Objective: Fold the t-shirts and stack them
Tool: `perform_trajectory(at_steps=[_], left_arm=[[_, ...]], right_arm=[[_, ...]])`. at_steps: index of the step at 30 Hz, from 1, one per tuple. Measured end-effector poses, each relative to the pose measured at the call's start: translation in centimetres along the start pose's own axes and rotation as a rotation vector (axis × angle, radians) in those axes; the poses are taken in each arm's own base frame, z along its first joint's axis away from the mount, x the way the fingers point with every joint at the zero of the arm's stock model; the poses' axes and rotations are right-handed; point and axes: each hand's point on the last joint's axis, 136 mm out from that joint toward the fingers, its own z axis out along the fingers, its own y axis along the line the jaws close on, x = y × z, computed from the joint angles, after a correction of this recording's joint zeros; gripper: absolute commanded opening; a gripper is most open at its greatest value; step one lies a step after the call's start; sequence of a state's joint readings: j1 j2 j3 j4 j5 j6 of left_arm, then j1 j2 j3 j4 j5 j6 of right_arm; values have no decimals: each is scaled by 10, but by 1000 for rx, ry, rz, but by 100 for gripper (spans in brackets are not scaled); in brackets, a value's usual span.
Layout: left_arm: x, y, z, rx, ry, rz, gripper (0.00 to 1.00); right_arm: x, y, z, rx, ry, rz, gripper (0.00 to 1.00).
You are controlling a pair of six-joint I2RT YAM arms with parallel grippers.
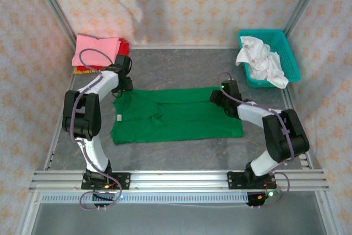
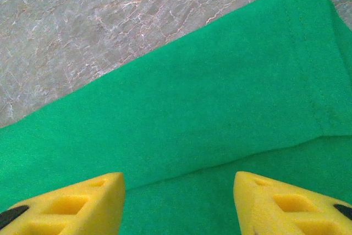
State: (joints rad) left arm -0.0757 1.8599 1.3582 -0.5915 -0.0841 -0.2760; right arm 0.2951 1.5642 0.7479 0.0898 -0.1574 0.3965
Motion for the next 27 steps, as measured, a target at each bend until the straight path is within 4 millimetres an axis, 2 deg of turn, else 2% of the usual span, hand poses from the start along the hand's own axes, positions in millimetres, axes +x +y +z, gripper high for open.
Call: perform_trajectory(at_steps=[2,5,7,11,13,18,20,23,27], left_arm=[[-5,1,-6,-1,-17,-3,48],[-3,2,-17,20,-30,-20,47],[10,3,-28,61,-28,-37,48],[52,1,-43,134,10,-53,47],[73,-13,-49,157,29,2,48],[116,-88,-79,285,18,296,53],[125,-104,-83,314,20,369,54],[127,-122,-77,314,32,441,54],[128,-141,-54,280,66,505,55]], right_arm=[[0,0,0,3,-1,0,55],[-1,-2,0,9,-6,-1,55],[-1,-3,0,14,-8,0,55],[-1,-4,0,17,-9,0,55],[-1,-4,0,16,-9,1,55],[6,-5,5,13,18,2,55],[10,-6,8,18,32,4,55],[13,-6,10,14,45,5,55],[13,-6,10,11,47,8,56]])
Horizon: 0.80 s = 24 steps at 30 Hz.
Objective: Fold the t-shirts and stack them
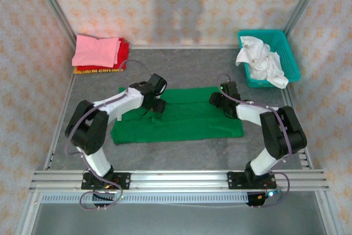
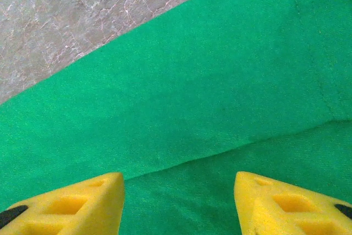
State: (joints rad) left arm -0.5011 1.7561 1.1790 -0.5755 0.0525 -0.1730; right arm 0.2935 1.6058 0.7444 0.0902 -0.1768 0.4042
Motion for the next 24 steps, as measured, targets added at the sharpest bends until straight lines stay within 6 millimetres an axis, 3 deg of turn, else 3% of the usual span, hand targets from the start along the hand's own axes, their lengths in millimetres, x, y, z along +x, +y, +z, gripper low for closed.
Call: perform_trajectory(at_steps=[3,6,8,10,13,18,24], left_arm=[[5,0,15,-22,34,16,50],[8,5,25,-55,55,21,32],[8,8,26,-76,55,25,29],[6,11,26,-94,49,22,20],[3,16,24,-121,36,7,18],[2,24,13,-159,27,-13,7],[-4,30,-19,-170,-25,-37,0]], right_arm=[[-1,0,-1,-1,-2,0,56],[-1,1,-1,-2,-2,0,56],[-1,1,-1,-3,-2,0,56],[0,1,-1,-5,0,0,56],[0,2,-1,-8,1,1,56],[0,2,-1,-8,2,4,56],[0,2,-1,-9,2,4,56]])
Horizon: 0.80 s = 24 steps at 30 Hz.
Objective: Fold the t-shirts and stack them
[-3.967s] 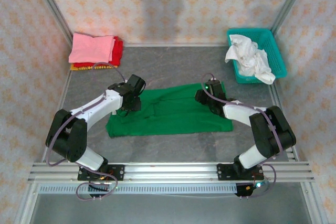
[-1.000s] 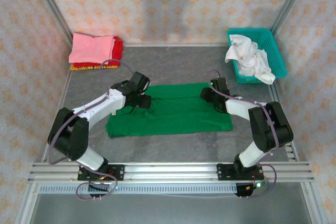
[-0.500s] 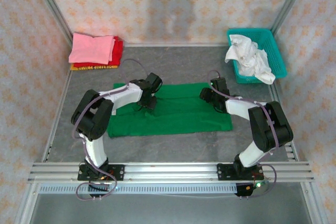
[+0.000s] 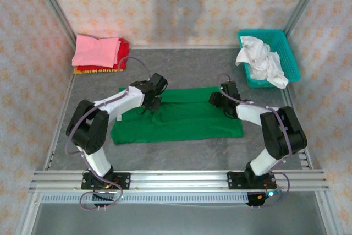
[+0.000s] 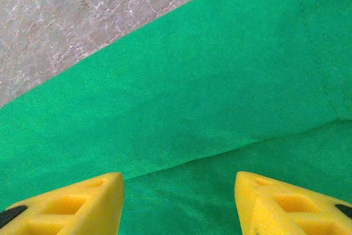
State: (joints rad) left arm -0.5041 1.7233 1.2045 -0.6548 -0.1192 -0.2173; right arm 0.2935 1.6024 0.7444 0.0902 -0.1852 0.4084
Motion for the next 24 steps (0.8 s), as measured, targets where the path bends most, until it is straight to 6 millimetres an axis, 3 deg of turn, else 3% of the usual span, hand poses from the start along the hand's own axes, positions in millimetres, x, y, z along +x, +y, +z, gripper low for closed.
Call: perform_trajectory(at_steps=[4,10,11,13,16,24], left_arm=[[-2,3,-15,13,-22,-9,0],[8,-2,-21,19,6,19,0],[11,-4,-21,20,14,28,6],[16,-8,-23,29,31,44,30],[20,-12,-25,39,49,55,44],[6,-7,-39,52,5,30,52]], right_arm=[[0,1,0,-3,2,0,56],[0,0,0,-3,2,0,56],[0,0,0,-3,2,0,56],[0,1,0,-3,2,0,56],[1,1,0,-6,4,0,56],[1,1,0,-8,6,0,56]])
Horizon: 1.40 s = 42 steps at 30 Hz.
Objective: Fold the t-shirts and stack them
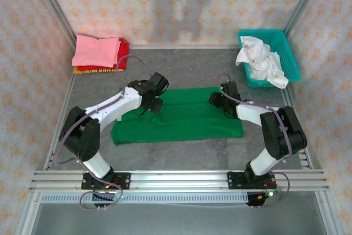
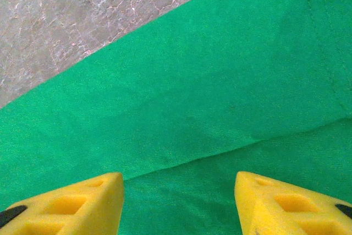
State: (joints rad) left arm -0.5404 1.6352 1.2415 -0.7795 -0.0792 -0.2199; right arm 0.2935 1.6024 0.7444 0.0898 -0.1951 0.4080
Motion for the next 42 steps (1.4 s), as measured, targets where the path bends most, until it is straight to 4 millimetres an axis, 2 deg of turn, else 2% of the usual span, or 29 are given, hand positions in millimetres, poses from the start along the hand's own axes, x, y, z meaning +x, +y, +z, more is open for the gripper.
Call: perform_trajectory(at_steps=[3,5,8,10,13,16,19,21,25,29,36,40,42], left_arm=[[-13,23,-4,13,-40,-102,50],[-25,51,0,21,-72,-222,49],[-31,91,16,19,-86,-381,47],[-30,105,33,23,-64,-451,46],[-22,110,62,36,-9,-503,44],[-3,111,86,40,60,-538,44],[17,114,100,49,116,-580,44],[25,116,105,54,129,-607,40],[28,124,106,67,107,-648,40],[33,134,106,61,103,-677,40],[32,139,106,65,99,-643,43],[31,140,105,63,98,-609,45],[29,141,105,60,95,-602,45]], right_arm=[[0,0,0,3,-3,-5,56],[-3,-1,-2,7,-11,-12,55],[-8,2,-8,3,-22,-24,47],[-15,8,-11,2,-21,-29,41],[-41,24,-16,9,-36,-28,31],[-75,39,-13,40,-60,-28,30],[-90,38,2,95,-44,-22,30],[-88,27,15,148,-6,-16,30],[-70,-13,35,273,91,11,31],[-54,-45,43,355,161,38,32],[-53,-43,40,331,166,17,37],[-47,-35,27,291,186,-65,41],[-49,-24,17,261,179,-140,42]])
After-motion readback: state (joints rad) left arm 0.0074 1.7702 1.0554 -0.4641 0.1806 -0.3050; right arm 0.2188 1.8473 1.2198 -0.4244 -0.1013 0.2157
